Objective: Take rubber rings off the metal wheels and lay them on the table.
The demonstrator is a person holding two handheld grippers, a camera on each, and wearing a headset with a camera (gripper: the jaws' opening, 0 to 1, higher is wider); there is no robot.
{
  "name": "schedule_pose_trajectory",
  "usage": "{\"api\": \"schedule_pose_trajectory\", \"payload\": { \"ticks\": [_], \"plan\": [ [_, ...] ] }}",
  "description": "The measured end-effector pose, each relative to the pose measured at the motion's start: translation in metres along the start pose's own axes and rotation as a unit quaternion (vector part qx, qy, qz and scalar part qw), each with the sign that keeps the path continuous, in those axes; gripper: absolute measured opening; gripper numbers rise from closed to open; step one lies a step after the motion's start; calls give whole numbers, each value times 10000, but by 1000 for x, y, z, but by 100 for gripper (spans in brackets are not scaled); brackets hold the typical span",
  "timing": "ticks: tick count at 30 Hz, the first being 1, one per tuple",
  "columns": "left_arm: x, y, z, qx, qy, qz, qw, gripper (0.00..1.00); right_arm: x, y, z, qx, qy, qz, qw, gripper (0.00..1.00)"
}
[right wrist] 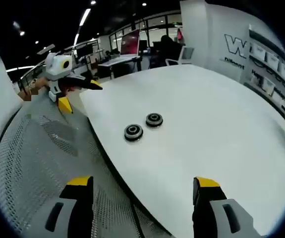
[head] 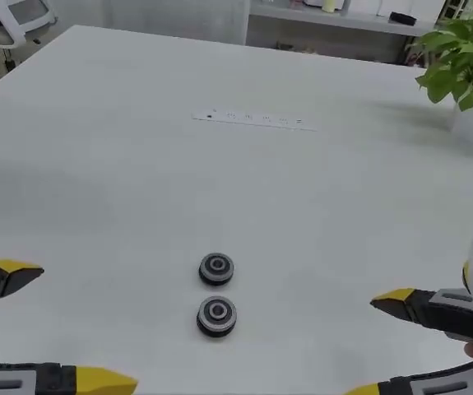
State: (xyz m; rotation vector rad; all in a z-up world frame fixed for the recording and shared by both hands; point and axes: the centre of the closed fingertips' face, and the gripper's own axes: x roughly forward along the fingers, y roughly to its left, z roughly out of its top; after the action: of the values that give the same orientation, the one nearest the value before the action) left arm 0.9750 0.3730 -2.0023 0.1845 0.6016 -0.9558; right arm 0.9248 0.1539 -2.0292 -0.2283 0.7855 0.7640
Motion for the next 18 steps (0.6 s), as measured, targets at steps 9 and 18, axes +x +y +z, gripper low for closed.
{"api": "schedule_pose_trajectory", "payload": {
  "ticks": [9, 18],
  "plan": [
    [0, 0, -2, 13, 63, 18, 10000, 93, 0, 1, -1, -35, 16, 25, 10000, 81],
    [0, -4, 0, 7, 7, -106, 9999, 92, -1, -3, 0, -7, -22, -48, 10000, 81]
  ]
}}
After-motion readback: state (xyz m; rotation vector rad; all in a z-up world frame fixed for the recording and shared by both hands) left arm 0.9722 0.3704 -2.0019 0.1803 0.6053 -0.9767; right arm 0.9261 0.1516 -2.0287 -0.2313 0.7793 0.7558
